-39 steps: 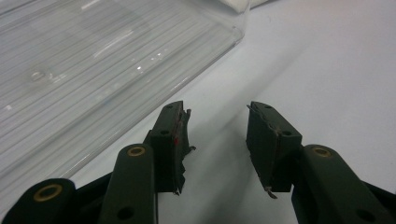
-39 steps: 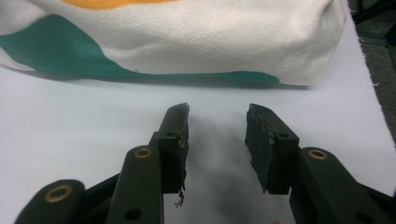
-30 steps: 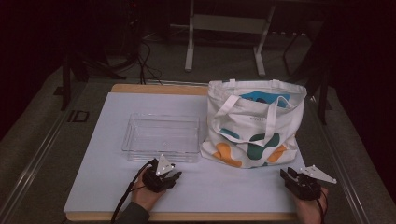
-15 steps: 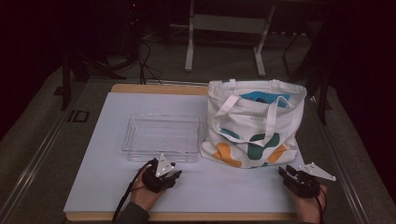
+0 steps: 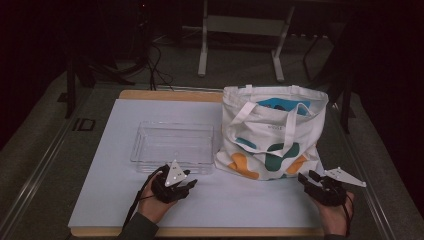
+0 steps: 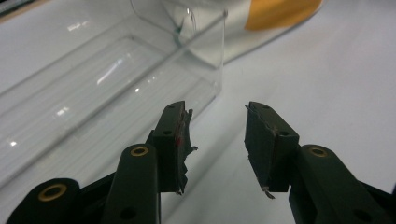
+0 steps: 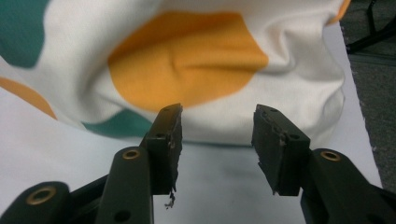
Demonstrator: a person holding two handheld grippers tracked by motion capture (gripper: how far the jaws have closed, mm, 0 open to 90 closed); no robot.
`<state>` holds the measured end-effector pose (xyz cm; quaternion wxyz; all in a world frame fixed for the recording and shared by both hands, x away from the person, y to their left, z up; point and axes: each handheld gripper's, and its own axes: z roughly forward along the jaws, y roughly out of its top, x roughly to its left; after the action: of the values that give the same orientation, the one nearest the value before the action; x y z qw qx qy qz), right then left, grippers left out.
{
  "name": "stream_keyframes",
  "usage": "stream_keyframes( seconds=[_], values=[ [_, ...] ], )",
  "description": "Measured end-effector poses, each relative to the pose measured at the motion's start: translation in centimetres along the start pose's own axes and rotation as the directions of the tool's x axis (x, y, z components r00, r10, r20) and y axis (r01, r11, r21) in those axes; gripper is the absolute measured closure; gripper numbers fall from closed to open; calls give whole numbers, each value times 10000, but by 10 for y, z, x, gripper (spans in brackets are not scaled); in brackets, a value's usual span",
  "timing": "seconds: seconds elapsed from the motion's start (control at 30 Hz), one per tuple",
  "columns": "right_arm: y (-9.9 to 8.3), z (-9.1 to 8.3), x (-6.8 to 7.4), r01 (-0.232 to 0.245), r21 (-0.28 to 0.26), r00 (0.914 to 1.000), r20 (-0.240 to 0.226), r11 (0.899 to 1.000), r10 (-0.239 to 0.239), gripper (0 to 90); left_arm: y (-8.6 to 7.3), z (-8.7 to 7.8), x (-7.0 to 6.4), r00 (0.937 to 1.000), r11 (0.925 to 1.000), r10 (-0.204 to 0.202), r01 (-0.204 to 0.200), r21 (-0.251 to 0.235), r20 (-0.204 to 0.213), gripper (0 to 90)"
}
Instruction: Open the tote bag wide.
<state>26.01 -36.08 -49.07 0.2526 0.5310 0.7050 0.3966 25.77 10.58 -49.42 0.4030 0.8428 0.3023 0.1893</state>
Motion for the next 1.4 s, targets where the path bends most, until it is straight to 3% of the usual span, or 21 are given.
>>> stream_keyframes(
  seconds=[0.27,0.67,1.1,1.4],
  values=[
    [29,-2,-1,-51,-251,9995,-321,9997,43,432,25,-2,8,9996,9995,255,-253,-162,106,572],
    [64,0,-15,-395,-302,9990,-227,9988,388,396,61,5,26,9991,9986,424,-421,-316,94,570],
    [82,11,-26,-953,-297,9953,-177,9950,948,358,104,34,47,9986,9985,519,-520,-181,-84,556],
    [87,16,-27,-948,-182,9954,-165,9953,945,354,132,60,65,9992,9992,394,-393,-82,31,558]
  ],
)
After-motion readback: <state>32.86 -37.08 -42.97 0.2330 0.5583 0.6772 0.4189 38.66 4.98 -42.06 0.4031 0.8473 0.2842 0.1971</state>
